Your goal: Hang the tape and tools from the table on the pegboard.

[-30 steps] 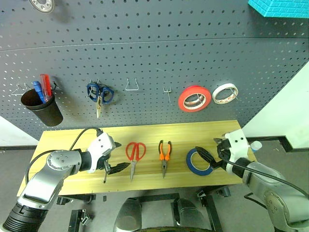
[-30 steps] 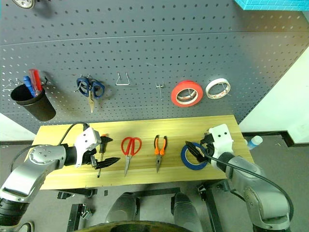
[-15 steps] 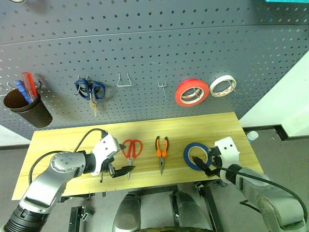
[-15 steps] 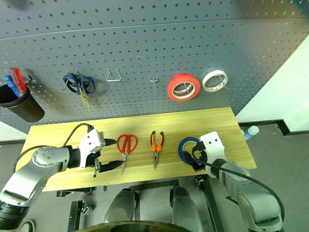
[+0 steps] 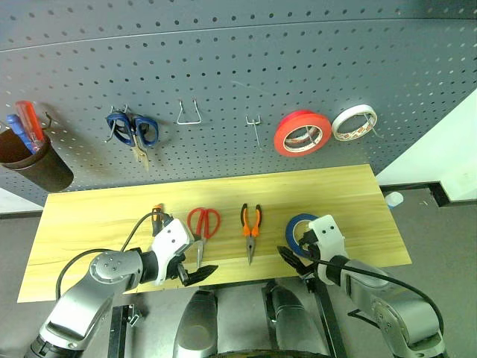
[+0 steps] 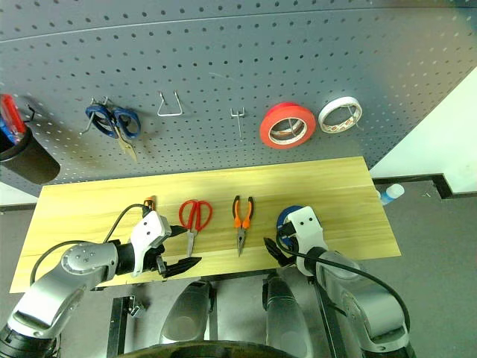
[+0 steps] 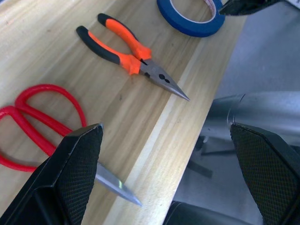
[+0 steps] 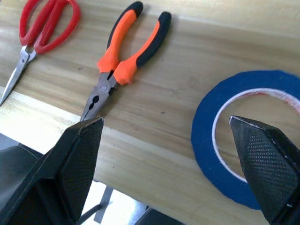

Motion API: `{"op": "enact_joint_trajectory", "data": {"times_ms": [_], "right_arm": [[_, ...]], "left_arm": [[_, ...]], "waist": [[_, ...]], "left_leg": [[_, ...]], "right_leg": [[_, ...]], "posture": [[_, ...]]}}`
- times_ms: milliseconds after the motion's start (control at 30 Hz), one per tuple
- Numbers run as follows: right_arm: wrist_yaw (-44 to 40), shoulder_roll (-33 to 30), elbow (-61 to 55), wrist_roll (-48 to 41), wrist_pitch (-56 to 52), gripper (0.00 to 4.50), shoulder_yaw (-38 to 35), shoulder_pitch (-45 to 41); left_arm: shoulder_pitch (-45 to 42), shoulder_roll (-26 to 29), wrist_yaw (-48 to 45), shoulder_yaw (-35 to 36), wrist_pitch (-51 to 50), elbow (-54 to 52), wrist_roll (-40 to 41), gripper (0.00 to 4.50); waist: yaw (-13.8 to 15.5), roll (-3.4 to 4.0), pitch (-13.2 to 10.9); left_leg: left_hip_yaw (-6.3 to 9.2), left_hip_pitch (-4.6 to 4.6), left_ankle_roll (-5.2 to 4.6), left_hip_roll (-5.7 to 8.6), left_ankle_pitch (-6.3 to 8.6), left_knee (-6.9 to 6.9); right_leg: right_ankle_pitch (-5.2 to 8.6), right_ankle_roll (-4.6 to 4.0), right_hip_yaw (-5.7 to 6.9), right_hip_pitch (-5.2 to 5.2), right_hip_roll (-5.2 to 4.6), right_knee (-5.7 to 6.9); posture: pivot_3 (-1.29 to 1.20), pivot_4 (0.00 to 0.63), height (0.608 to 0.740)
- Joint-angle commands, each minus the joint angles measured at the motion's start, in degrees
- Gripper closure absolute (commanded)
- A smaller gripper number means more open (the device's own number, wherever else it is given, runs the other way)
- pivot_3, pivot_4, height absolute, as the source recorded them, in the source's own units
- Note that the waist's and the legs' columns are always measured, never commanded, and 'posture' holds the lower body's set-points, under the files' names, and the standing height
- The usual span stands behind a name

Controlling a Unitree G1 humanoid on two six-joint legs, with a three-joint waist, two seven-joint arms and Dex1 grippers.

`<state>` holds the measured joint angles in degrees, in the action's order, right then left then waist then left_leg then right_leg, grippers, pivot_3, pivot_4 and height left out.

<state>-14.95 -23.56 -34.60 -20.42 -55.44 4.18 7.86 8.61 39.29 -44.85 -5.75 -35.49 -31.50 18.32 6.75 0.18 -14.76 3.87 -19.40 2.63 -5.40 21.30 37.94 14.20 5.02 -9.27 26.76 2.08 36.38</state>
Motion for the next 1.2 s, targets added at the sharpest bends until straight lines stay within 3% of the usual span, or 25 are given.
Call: {"op": "enact_joint_trajectory", "data": {"times_ms": [33,400,1200], "right_arm": [[-0.31,0.26,-0.38,0.23,0.58,0.02,0.57,0.49],[-1.33,0.50,7.43,3.46,5.94,0.02,2.30,-2.69],[-2.43,2.11,12.75,6.81,8.92,0.02,3.86,-3.51]], "left_arm": [[1.98,1.16,-0.39,2.32,0.80,-3.06,1.43,0.00],[3.33,2.71,-0.12,3.88,-0.62,-5.69,3.25,0.00],[6.94,5.65,1.48,8.20,-6.31,-13.63,9.20,0.00]], "waist": [[0.05,0.02,-0.28],[0.06,-0.09,-1.59],[0.04,-0.05,-4.40]], "left_leg": [[0.00,0.00,0.00,0.00,0.00,0.00],[-0.03,-0.10,0.06,0.00,-0.03,-0.01],[-0.03,-0.18,0.08,0.00,-0.04,-0.01]], "right_leg": [[0.00,0.00,0.00,0.00,0.00,0.00],[0.00,0.02,-0.01,0.10,-0.02,0.00],[-0.01,0.03,-0.06,0.22,-0.03,0.04]], "posture": [[0.29,0.284,0.740],[0.30,0.300,0.740],[0.33,0.356,0.740]]}}
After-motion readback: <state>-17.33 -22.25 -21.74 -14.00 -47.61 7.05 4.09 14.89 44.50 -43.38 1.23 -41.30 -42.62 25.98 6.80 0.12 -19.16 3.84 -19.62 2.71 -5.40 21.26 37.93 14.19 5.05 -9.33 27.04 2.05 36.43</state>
